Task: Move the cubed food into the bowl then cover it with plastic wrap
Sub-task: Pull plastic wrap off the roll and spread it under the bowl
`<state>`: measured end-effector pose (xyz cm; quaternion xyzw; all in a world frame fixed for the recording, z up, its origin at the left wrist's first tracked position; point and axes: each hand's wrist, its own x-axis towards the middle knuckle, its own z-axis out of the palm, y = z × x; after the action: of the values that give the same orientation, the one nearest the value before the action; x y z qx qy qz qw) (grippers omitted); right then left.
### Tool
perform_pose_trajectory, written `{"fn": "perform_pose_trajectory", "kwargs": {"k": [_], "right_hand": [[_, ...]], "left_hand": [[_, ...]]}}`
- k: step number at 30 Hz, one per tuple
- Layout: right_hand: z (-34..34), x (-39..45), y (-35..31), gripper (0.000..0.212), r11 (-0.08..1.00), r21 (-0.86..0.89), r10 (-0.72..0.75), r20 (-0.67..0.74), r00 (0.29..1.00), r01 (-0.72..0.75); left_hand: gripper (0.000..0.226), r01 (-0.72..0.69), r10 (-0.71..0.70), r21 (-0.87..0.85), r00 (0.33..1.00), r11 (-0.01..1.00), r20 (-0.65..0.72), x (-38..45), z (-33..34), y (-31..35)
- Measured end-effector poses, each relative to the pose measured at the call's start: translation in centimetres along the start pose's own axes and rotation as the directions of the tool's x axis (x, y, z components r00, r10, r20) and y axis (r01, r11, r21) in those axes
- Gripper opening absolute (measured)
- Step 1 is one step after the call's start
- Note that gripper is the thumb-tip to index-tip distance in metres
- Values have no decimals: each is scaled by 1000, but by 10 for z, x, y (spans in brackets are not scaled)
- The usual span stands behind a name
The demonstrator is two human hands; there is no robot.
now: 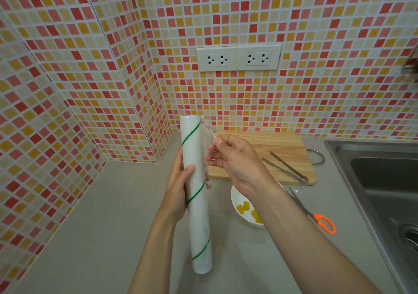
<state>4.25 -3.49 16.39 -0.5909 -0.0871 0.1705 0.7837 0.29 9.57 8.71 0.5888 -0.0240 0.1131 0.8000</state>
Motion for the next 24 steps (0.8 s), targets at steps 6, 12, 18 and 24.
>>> {"fn": "perform_pose_trajectory", "kwargs": {"k": [6, 12, 18, 24], "right_hand": [[-10, 3, 5, 23, 999, 46, -8, -114, 993, 13], [-9, 0, 28, 21, 998, -63, -16, -127, 992, 8], [-5, -5, 37, 12, 964, -131, -255, -226, 940, 230], [-9, -2, 39, 17, 801, -421, -561, -277, 780, 426]], "left_hand": [[44, 70, -68, 94, 997, 993, -28, 4, 9, 3], [36, 44, -39, 148, 999, 988, -31, 7, 18, 8], [40, 24, -10, 161, 996, 987, -88, 8, 23, 11], [42, 202, -196, 100, 978, 974, -65, 9, 34, 15]]}}
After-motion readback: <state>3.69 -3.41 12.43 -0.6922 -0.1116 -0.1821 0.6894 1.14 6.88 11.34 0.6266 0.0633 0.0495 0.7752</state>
